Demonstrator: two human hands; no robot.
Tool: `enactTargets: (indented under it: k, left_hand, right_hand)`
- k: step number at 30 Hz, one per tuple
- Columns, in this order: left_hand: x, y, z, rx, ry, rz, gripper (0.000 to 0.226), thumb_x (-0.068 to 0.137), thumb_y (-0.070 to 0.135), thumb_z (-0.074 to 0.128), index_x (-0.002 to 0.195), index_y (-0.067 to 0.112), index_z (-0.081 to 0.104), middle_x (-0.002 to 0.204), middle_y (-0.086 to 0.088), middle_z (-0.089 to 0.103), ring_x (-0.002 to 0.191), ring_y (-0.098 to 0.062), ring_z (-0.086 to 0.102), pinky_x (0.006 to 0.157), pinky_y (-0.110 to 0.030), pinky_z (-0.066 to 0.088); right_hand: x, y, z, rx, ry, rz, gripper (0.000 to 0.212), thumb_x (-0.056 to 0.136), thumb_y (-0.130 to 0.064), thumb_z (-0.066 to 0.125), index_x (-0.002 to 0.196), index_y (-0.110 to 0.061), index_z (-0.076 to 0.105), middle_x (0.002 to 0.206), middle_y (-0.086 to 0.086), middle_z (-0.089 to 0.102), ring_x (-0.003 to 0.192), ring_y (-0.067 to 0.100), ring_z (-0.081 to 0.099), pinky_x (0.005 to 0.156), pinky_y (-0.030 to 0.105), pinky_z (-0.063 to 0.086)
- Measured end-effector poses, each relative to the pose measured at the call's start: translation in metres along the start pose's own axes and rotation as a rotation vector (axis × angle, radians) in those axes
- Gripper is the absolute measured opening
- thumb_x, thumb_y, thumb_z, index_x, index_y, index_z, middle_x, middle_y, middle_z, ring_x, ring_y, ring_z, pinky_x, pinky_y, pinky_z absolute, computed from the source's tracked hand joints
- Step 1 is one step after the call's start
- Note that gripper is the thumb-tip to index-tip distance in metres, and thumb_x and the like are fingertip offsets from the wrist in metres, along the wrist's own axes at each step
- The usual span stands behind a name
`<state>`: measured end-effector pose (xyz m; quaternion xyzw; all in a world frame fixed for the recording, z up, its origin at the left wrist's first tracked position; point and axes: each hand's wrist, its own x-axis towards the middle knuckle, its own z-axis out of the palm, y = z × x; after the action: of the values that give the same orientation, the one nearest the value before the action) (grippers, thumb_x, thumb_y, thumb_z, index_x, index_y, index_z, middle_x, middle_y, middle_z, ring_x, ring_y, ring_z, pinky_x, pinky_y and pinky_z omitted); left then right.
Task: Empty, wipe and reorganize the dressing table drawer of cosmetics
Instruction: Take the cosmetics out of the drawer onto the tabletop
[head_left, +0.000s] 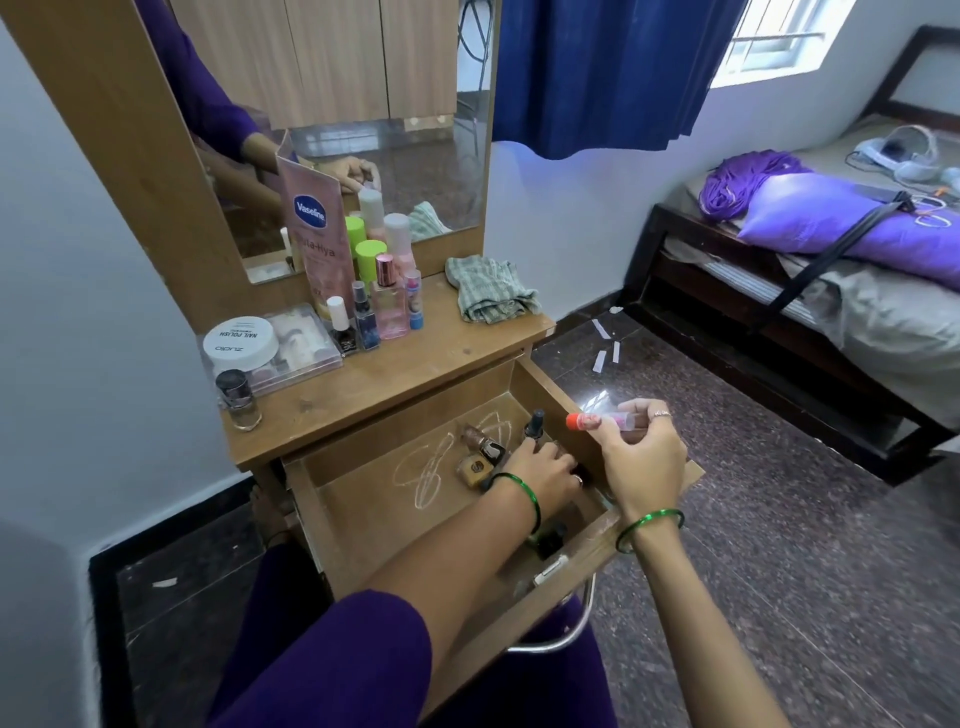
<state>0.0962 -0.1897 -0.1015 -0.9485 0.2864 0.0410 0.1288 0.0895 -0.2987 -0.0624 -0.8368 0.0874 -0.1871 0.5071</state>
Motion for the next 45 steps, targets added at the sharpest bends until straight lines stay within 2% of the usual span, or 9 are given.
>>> enactTargets:
  k: [6, 11, 17, 24, 27, 29, 33, 39, 45]
  left_hand:
    - [-0.013, 0.003, 0.001, -0.254, 0.187, -0.077, 0.031, 0.097, 0.012, 0.037, 0.128, 0.012, 0.044, 0.128, -0.007, 0.050, 0.116, -0.028, 0.047, 0.089, -0.040, 0.038]
    - [-0.042, -0.015, -0.007, -0.789, 0.392, -0.296, 0.018, 0.089, 0.004, 0.052, 0.101, 0.018, 0.053, 0.102, 0.001, 0.057, 0.091, -0.018, 0.058, 0.078, -0.034, 0.049]
    - [-0.108, -0.057, -0.030, -1.118, 0.635, -0.622, 0.013, 0.092, 0.012, 0.055, 0.104, 0.015, 0.057, 0.096, 0.012, 0.057, 0.084, 0.002, 0.056, 0.064, -0.004, 0.047]
    - [-0.157, -0.092, -0.040, -1.185, 0.881, -0.795, 0.016, 0.090, 0.013, 0.060, 0.100, 0.023, 0.053, 0.088, 0.012, 0.057, 0.079, 0.002, 0.056, 0.061, 0.000, 0.043]
    - [-0.158, -0.095, -0.042, -1.187, 0.866, -0.804, 0.019, 0.091, 0.013, 0.058, 0.101, 0.026, 0.050, 0.086, 0.018, 0.054, 0.076, 0.007, 0.054, 0.059, 0.000, 0.043]
    - [-0.156, -0.097, -0.044, -1.176, 0.862, -0.794, 0.021, 0.092, 0.013, 0.058, 0.100, 0.029, 0.047, 0.084, 0.021, 0.052, 0.071, 0.011, 0.053, 0.058, 0.001, 0.041]
    - [-0.148, -0.096, -0.041, -1.145, 0.897, -0.767, 0.023, 0.091, 0.011, 0.058, 0.100, 0.028, 0.046, 0.084, 0.021, 0.051, 0.072, 0.023, 0.051, 0.061, 0.000, 0.043]
    - [-0.141, -0.088, -0.009, -1.199, 0.891, -0.825, 0.020, 0.093, 0.019, 0.056, 0.112, 0.023, 0.053, 0.097, 0.010, 0.058, 0.092, 0.000, 0.058, 0.070, -0.008, 0.044]
    - [-0.148, -0.062, 0.023, -1.258, 0.837, -0.794, 0.020, 0.092, 0.022, 0.056, 0.107, 0.035, 0.054, 0.093, 0.016, 0.065, 0.088, 0.011, 0.059, 0.073, -0.011, 0.047]
  right_hand:
    - [-0.003, 0.007, -0.010, -0.020, 0.016, 0.008, 0.022, 0.077, -0.016, 0.073, 0.092, -0.013, 0.057, 0.083, 0.003, 0.062, 0.068, 0.014, 0.056, 0.070, 0.026, 0.044]
    - [-0.002, 0.006, -0.010, -0.023, 0.006, 0.009, 0.021, 0.078, -0.017, 0.072, 0.091, -0.010, 0.058, 0.081, 0.004, 0.062, 0.072, 0.019, 0.057, 0.071, 0.029, 0.045]
    - [-0.004, 0.001, -0.011, -0.008, -0.007, 0.011, 0.024, 0.078, -0.016, 0.072, 0.096, -0.009, 0.057, 0.082, 0.000, 0.060, 0.066, 0.005, 0.052, 0.060, 0.018, 0.038]
    - [-0.009, -0.008, -0.012, 0.025, -0.019, 0.012, 0.027, 0.077, -0.013, 0.072, 0.100, -0.009, 0.058, 0.085, 0.000, 0.057, 0.069, 0.007, 0.054, 0.065, 0.021, 0.038]
    - [-0.006, -0.012, -0.009, -0.016, -0.065, -0.023, 0.025, 0.078, -0.013, 0.069, 0.101, -0.011, 0.059, 0.089, 0.002, 0.061, 0.077, 0.017, 0.057, 0.065, 0.023, 0.043]
    - [-0.003, -0.021, -0.005, -0.030, -0.119, -0.091, 0.023, 0.080, -0.012, 0.068, 0.102, -0.013, 0.059, 0.090, 0.003, 0.063, 0.078, 0.016, 0.060, 0.058, 0.012, 0.043]
    - [0.008, -0.062, 0.014, 0.042, -0.227, -0.247, 0.023, 0.082, -0.009, 0.069, 0.100, -0.012, 0.057, 0.075, -0.013, 0.060, 0.066, -0.009, 0.057, 0.058, 0.002, 0.044]
    - [0.049, -0.111, 0.072, 0.031, -0.372, -0.440, 0.022, 0.080, -0.006, 0.067, 0.100, -0.008, 0.059, 0.076, -0.005, 0.058, 0.061, -0.001, 0.054, 0.059, 0.002, 0.042]
    - [0.087, -0.119, 0.128, -0.059, -0.421, -0.500, 0.020, 0.078, -0.001, 0.064, 0.096, -0.008, 0.063, 0.078, -0.005, 0.058, 0.062, 0.004, 0.052, 0.062, 0.007, 0.039]
